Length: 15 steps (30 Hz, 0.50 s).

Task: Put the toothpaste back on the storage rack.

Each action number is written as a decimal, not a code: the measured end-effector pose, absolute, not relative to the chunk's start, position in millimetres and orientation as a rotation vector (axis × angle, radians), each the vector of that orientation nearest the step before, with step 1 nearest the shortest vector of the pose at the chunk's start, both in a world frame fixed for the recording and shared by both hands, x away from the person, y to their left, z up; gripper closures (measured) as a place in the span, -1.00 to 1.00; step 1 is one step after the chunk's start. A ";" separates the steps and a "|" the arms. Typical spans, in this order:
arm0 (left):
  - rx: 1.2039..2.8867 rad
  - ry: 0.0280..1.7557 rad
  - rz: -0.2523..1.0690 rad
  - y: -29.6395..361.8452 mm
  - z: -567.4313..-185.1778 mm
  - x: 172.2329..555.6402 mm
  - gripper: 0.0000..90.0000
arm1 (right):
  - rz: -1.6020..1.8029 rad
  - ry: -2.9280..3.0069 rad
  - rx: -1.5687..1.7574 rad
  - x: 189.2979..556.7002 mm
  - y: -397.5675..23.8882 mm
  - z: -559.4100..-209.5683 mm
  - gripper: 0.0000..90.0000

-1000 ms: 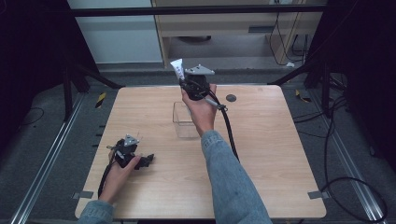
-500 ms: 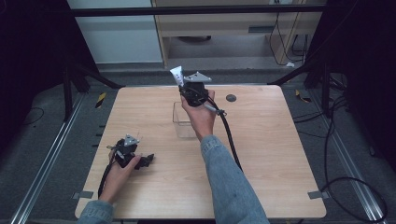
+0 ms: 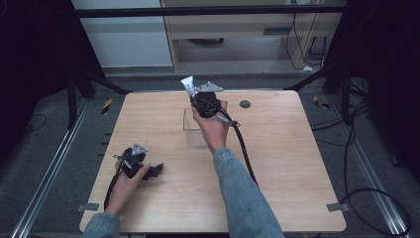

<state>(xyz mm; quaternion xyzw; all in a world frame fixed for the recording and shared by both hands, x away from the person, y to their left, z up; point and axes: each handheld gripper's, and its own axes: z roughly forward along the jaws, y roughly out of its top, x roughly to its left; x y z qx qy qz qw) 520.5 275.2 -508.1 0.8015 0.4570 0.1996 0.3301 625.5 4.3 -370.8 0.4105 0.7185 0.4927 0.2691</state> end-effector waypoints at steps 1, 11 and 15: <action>2.096 1.195 0.522 275.2 -508.1 520.5 -1.00 | 1.327 1.938 1.104 625.5 4.4 -371.6 0.74; 2.097 1.195 0.522 275.2 -508.1 520.5 -1.00 | 1.306 1.961 1.108 622.8 4.1 -376.6 0.75; 2.097 1.194 0.522 275.2 -508.1 520.6 -1.00 | 1.291 1.975 1.100 622.2 4.8 -377.7 0.75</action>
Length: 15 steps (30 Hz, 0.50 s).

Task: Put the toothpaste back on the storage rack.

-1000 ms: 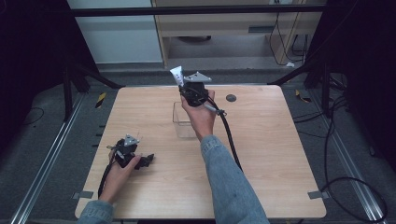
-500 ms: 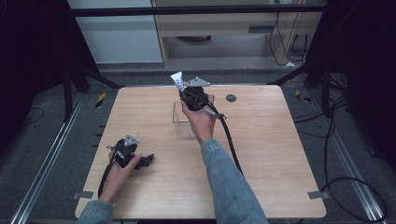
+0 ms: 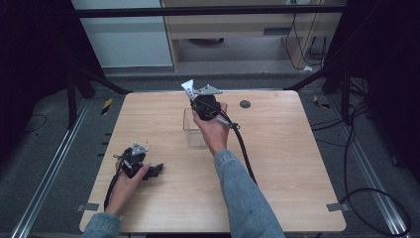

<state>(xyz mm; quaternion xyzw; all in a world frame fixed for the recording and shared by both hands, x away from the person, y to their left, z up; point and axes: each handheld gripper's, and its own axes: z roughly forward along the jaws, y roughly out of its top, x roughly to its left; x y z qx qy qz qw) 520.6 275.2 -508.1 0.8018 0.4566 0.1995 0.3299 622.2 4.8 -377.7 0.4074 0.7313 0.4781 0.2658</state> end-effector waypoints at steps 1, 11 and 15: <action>2.097 1.195 0.522 275.2 -508.1 520.6 -1.00 | 1.289 1.976 1.101 621.9 5.1 -378.2 0.75; 2.096 1.195 0.522 275.2 -508.1 520.6 -1.00 | 1.275 2.000 1.091 618.1 8.7 -381.1 0.75; 2.097 1.194 0.522 275.2 -508.1 520.6 -1.00 | 1.265 2.011 1.085 616.2 9.2 -383.2 0.75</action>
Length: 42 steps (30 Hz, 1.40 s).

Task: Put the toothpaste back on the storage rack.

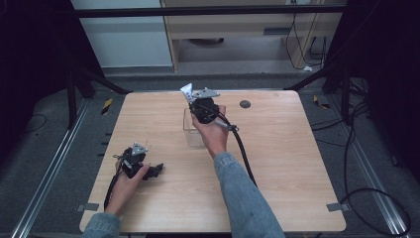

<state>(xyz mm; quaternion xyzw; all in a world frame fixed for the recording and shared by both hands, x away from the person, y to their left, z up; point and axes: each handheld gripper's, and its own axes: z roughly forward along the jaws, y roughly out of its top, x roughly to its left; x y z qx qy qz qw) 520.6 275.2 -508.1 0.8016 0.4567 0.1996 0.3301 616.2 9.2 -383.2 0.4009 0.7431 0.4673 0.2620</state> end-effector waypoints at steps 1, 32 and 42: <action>2.097 1.194 0.522 275.2 -508.1 520.6 -1.00 | 1.263 2.012 1.087 615.8 9.6 -383.8 0.75; 2.097 1.194 0.522 275.2 -508.1 520.6 -1.00 | 1.205 2.070 1.090 614.0 17.5 -403.1 0.76; 2.098 1.193 0.522 275.1 -508.1 520.7 -1.00 | 1.196 2.081 1.096 614.1 20.0 -406.0 0.76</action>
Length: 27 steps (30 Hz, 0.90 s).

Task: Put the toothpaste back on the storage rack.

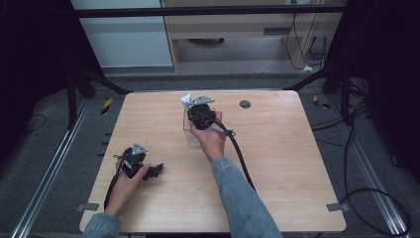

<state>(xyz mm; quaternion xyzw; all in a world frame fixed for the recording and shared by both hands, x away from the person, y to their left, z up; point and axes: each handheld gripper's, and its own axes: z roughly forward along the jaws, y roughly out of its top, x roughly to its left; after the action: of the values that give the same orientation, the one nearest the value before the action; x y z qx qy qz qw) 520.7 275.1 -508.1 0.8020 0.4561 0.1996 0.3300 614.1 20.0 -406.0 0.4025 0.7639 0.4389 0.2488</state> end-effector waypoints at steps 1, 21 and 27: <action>2.098 1.193 0.522 275.1 -508.1 520.7 -1.00 | 1.195 2.082 1.096 614.2 20.4 -406.5 0.76; 2.098 1.193 0.522 275.0 -508.1 520.7 -1.00 | 1.190 2.067 1.103 617.2 27.1 -409.3 0.74; 2.098 1.193 0.522 275.0 -508.1 520.7 -1.00 | 1.191 2.062 1.109 618.4 27.8 -409.8 0.74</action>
<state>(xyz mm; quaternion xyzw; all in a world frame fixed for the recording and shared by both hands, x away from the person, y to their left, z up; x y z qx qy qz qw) 520.7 275.0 -508.1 0.8020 0.4562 0.1995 0.3300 618.4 27.8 -409.8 0.4083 0.7590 0.4386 0.2547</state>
